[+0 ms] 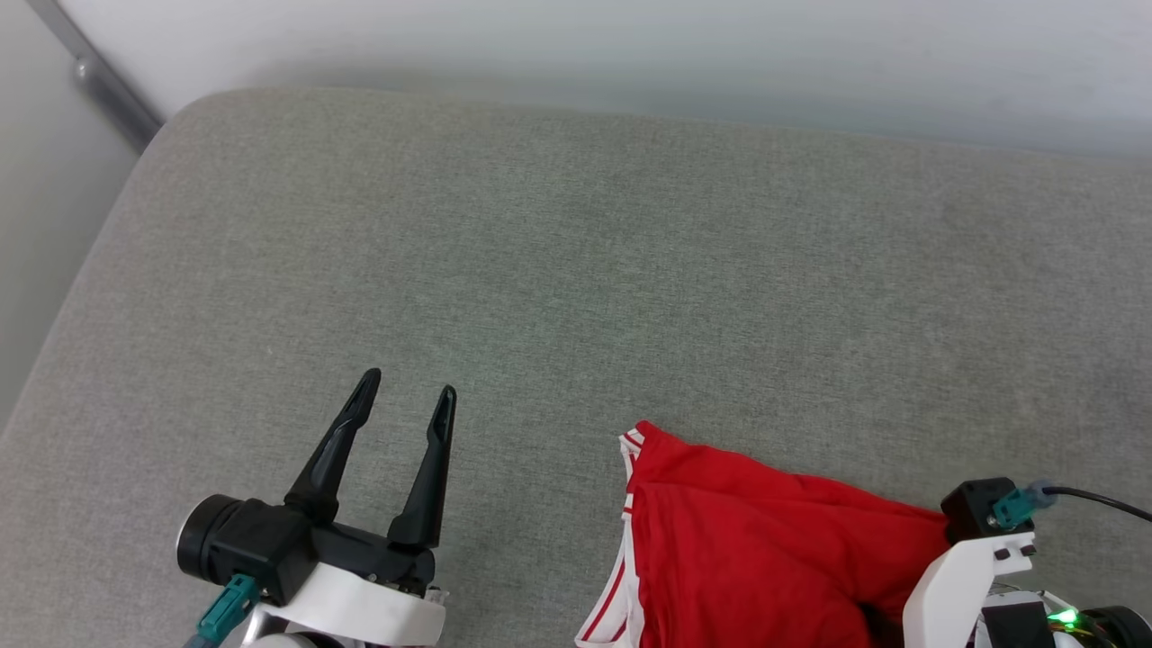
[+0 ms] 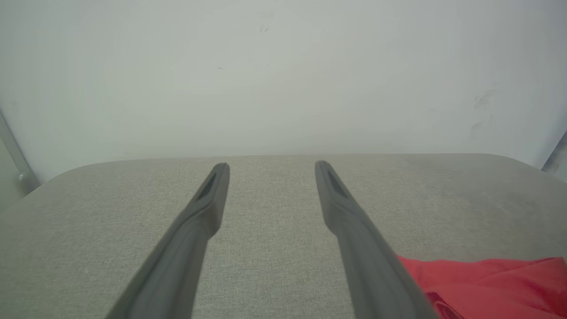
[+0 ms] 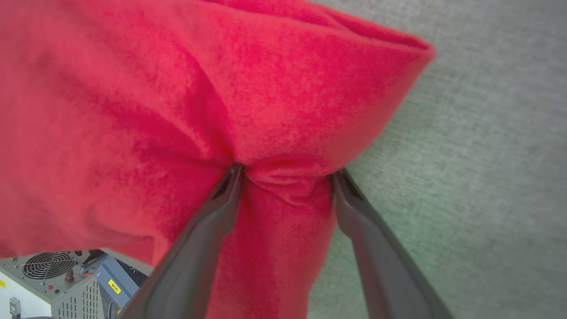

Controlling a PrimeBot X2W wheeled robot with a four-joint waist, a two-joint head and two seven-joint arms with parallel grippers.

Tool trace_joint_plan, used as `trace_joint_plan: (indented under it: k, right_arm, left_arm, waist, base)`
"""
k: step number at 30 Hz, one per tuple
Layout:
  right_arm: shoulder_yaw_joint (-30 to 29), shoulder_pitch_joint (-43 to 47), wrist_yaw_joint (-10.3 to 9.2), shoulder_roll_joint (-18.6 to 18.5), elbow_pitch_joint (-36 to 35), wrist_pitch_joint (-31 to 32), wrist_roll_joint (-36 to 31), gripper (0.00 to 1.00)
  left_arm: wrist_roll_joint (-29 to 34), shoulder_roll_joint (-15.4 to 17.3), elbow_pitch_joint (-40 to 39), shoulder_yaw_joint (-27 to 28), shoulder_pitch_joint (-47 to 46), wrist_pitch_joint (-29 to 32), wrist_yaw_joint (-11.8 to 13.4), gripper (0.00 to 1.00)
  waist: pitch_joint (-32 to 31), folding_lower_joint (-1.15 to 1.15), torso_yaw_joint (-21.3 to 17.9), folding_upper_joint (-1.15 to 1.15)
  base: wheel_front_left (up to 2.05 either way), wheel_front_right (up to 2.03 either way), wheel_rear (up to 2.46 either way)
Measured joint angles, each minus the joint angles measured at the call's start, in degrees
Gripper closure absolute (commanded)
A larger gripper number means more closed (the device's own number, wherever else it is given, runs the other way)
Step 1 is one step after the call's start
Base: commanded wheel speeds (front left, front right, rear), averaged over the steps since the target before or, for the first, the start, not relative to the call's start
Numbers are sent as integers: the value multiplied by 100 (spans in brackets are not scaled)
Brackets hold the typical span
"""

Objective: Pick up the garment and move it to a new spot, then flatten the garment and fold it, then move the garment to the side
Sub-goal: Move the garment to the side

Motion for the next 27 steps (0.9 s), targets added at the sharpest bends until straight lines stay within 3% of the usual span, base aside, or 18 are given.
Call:
trace_joint_plan:
  k: [2, 3, 4, 5, 8, 13, 17, 23, 27]
  right_arm:
    - [21, -38, -4, 24, 144, -65, 1, 0]
    - [133, -93, -12, -3, 318, -194, -74, 23]
    - [176, -111, -12, -29, 365, -255, -94, 81]
    - [225, -126, -12, -52, 404, -333, -102, 100]
    - [447, -260, -7, -137, 521, -532, -133, 100]
    - [975, -631, 8, -744, 486, -845, -483, 100]
    - [1551, -1157, 5, -1603, 220, -1036, -697, 100]
    - [2650, -2107, 3, -3210, -134, -1203, -766, 100]
    - [3211, -2767, 4, -3930, -190, -1566, -588, 100]
  left_arm:
    - [-1, 1, 20, -5, -2, 0, 0, 0]
    - [-7, 2, 36, -16, -4, 0, 0, 0]
    - [-7, 2, 47, -20, -5, 0, 0, 0]
    - [-8, 2, 55, -18, -5, 0, 0, 0]
    - [-8, -1, 73, -9, -7, 0, 0, 0]
    - [-34, -2, 114, -137, 1, -1, 0, 0]
    - [-52, -40, 107, -259, 20, 0, 0, 0]
    - [-104, -25, 19, -528, 46, -1, 0, 0]
    - [-107, 124, -179, -643, -147, -1, 0, 0]
  waist:
    - [18, 0, 49, 0]
    - [23, 0, 93, 0]
    - [20, -1, 101, 0]
    - [14, 0, 104, 0]
    - [-22, 0, 85, 0]
    - [-108, 0, -106, 0]
    - [-151, 0, -410, 0]
    - [-88, 0, -1082, 0]
    - [69, 0, -1599, 0]
  base:
    - [0, 0, 0]
    - [0, 0, 0]
    - [0, 0, 0]
    - [0, 0, 0]
    - [0, 0, 0]
    - [0, 0, 0]
    - [0, 0, 0]
    - [0, 0, 0]
    - [0, 0, 0]
